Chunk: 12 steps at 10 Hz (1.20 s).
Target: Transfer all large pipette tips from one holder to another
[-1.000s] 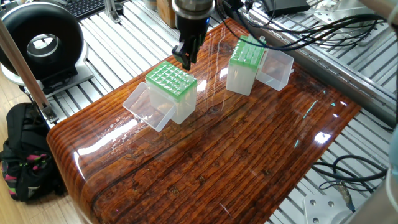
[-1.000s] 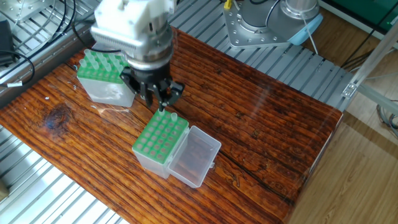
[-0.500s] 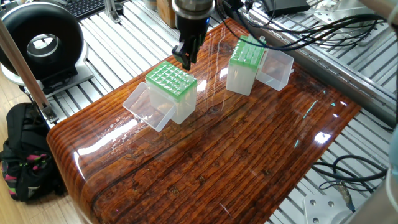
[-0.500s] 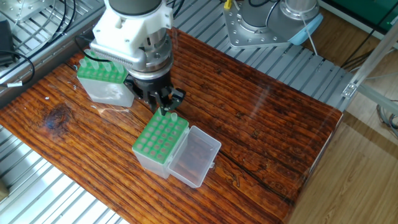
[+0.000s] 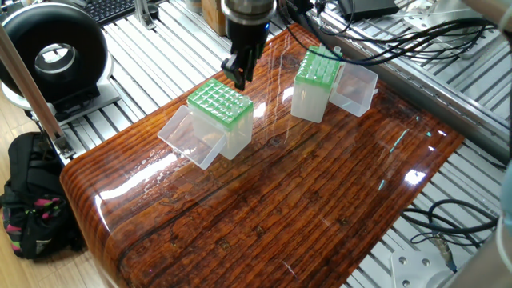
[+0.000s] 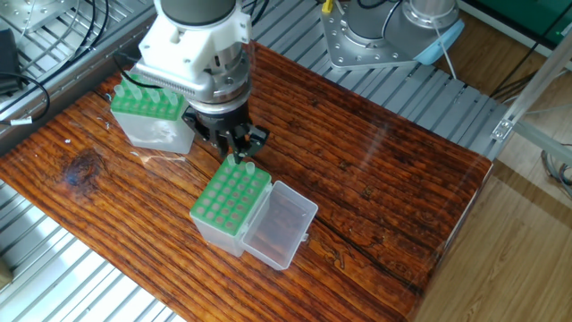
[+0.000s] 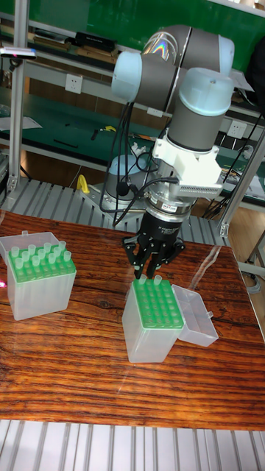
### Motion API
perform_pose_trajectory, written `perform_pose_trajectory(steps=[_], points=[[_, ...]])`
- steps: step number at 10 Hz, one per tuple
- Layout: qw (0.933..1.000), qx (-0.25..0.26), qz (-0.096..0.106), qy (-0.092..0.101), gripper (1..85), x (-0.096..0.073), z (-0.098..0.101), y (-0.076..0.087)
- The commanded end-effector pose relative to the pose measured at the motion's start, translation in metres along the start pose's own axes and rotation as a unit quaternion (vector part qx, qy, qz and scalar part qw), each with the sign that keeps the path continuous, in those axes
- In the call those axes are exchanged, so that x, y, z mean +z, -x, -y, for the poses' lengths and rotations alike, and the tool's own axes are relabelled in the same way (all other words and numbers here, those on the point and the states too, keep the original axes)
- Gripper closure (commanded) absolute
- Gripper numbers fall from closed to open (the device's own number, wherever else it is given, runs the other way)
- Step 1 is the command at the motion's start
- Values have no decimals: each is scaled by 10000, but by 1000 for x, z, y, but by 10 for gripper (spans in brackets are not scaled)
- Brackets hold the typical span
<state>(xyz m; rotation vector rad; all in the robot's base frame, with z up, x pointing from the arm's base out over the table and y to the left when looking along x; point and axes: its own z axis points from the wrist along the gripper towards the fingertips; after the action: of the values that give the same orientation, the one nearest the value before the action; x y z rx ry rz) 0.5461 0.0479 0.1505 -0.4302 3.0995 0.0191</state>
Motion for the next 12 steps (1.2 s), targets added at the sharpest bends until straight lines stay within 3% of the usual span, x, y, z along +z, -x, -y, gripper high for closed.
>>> perform_pose_trajectory(steps=[1, 6, 12], points=[[9999, -23, 142, -70, 560, 0, 1, 3], [9998, 3, 207, 16, 560, 7, -5, 9], [9998, 24, 207, -39, 590, 12, -2, 10]])
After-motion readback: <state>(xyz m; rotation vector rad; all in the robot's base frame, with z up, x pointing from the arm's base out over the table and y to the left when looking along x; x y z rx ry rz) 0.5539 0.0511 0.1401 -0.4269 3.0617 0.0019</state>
